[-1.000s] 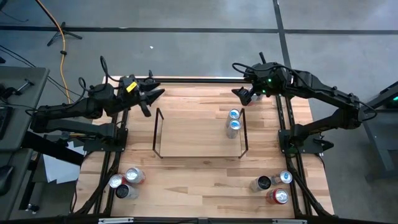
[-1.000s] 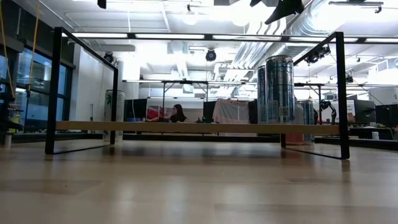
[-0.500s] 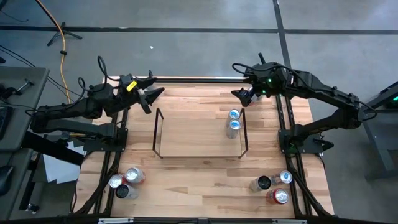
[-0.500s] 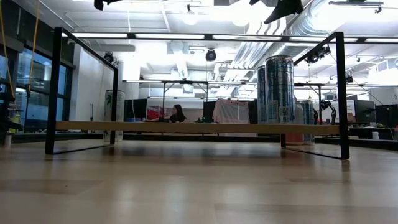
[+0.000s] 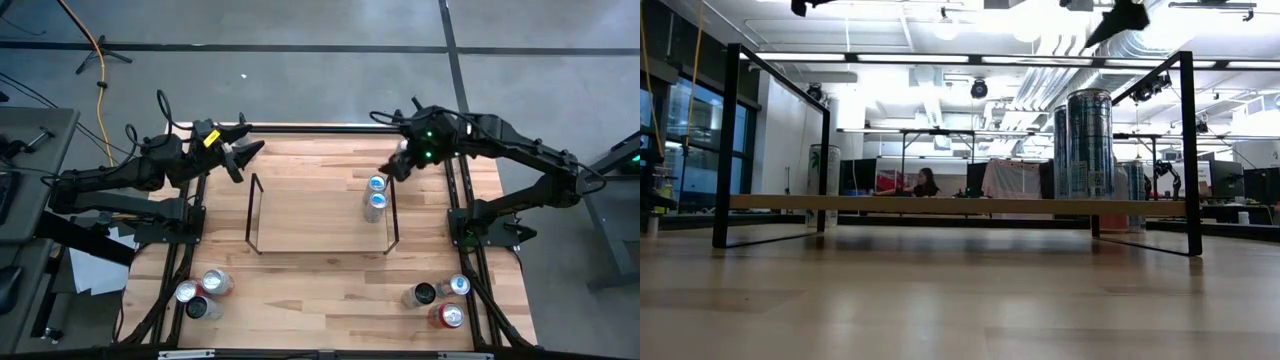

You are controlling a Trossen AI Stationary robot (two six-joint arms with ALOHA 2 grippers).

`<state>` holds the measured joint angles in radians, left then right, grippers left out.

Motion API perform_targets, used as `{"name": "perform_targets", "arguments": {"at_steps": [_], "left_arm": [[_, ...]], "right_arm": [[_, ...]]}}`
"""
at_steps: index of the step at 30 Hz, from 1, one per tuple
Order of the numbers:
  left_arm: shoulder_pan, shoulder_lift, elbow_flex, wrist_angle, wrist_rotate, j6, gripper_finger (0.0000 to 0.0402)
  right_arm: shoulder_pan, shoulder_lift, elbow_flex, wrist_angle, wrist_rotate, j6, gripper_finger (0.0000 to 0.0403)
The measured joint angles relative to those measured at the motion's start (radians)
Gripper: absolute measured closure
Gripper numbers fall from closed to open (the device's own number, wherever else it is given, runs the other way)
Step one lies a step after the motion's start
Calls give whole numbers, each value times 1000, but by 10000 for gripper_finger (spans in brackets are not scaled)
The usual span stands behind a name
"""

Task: Place canned beverage on shelf
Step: Put the blue soda can aligned with the other blue soda can on the shelf

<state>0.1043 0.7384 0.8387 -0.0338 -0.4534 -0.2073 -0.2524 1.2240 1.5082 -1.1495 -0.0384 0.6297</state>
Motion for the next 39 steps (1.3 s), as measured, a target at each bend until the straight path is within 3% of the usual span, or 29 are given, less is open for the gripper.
{"name": "perform_targets", "arguments": {"at_steps": [3, 7, 17, 25, 33, 39], "left_arm": [[0, 0, 0, 0, 25, 0, 128], [0, 0, 0, 0, 26, -1, 128], [0, 0, 0, 0, -5, -30, 128], [0, 1, 0, 0, -6, -51, 128], [0, 2, 0, -38, 99, -78, 128], [0, 2, 0, -60, 116, -46, 128]], "right_arm": [[9, 0, 0, -80, -50, 39, 16], [29, 0, 0, -171, -15, 45, 16], [-9, 5, 0, -218, 326, 158, 16], [-206, 78, 0, -232, 490, 232, 16], [-439, 232, -70, -228, 473, 219, 16], [-554, 176, -263, -76, 389, 291, 16]]}}
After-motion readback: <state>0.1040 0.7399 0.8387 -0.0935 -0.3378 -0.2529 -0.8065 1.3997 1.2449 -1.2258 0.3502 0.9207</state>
